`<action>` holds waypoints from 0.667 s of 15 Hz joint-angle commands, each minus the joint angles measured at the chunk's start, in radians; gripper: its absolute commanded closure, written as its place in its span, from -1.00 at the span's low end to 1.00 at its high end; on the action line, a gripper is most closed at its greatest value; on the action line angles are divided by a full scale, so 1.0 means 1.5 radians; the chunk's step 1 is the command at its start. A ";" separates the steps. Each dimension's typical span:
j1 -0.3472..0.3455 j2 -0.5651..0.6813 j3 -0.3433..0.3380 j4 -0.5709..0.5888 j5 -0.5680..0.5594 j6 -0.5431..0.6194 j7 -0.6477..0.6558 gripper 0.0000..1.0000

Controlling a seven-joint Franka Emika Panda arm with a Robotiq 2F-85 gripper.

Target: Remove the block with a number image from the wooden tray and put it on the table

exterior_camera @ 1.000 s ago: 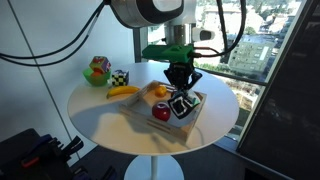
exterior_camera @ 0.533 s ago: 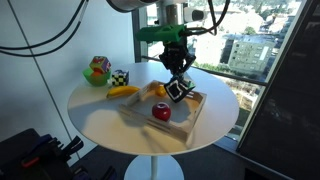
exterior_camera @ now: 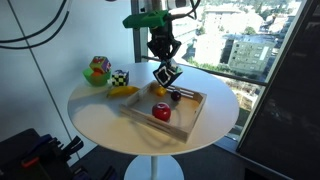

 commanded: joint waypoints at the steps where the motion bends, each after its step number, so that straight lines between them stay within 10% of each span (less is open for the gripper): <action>1: 0.011 -0.036 0.015 -0.007 -0.004 -0.044 0.009 0.90; 10: 0.039 -0.093 0.045 -0.013 0.002 -0.176 0.006 0.89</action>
